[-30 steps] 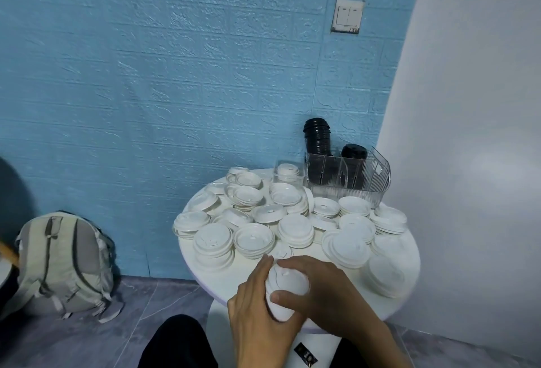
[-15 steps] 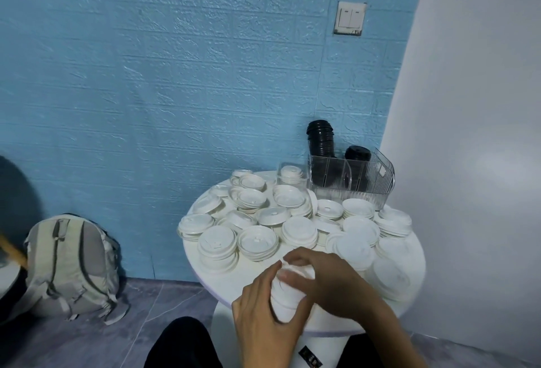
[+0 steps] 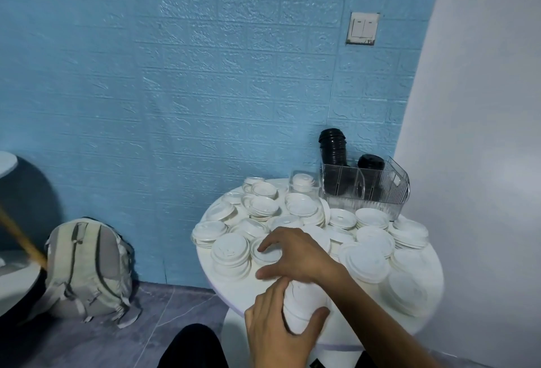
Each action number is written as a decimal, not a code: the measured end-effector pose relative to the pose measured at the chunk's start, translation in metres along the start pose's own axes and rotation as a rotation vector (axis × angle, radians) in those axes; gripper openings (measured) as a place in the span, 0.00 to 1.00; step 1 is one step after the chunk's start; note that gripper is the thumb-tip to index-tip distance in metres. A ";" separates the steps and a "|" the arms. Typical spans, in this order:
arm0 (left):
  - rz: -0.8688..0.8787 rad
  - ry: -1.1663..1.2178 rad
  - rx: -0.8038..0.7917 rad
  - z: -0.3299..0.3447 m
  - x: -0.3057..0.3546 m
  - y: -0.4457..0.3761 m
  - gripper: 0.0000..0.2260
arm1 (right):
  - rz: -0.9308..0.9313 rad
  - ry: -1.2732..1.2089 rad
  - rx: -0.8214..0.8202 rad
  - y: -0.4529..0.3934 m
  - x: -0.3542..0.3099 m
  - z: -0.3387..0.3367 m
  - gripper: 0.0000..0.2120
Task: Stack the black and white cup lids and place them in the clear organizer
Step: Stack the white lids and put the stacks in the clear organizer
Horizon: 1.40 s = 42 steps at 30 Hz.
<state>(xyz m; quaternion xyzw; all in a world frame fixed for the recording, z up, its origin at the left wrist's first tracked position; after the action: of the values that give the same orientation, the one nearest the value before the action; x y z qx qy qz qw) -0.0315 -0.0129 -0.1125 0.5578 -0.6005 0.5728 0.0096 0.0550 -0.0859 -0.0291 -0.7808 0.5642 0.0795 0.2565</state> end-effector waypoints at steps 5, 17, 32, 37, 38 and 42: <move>-0.016 0.065 0.030 0.000 -0.001 0.001 0.34 | -0.002 0.064 -0.040 -0.003 0.002 -0.003 0.20; -0.003 0.117 0.059 -0.003 0.000 -0.001 0.34 | 0.063 -0.113 0.179 0.014 0.027 -0.020 0.07; -0.173 0.290 0.080 -0.012 -0.004 -0.002 0.46 | 0.435 -1.124 0.318 0.074 0.041 -0.055 0.08; -0.178 0.385 0.093 -0.015 0.002 -0.005 0.48 | 0.640 -1.142 0.199 0.078 0.057 -0.030 0.09; -0.170 0.376 0.085 -0.015 0.001 -0.004 0.49 | 0.634 -1.110 0.198 0.078 0.059 -0.028 0.09; -0.115 0.286 0.041 -0.012 0.000 -0.003 0.53 | 0.551 -0.825 0.217 0.076 0.065 -0.023 0.11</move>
<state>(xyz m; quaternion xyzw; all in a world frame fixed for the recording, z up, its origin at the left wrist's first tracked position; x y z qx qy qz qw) -0.0371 -0.0036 -0.1066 0.5039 -0.5482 0.6573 0.1163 0.0040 -0.1691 -0.0601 -0.4755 0.6059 0.3867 0.5071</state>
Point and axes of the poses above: each hand's wrist, its own y-axis away from the middle knuckle, its own z-axis out of the palm, x = y × z, the point moved 6 cm from there along -y, towards the middle knuckle, and after that the axes turned 13 degrees about x, right-handed, at the moved point
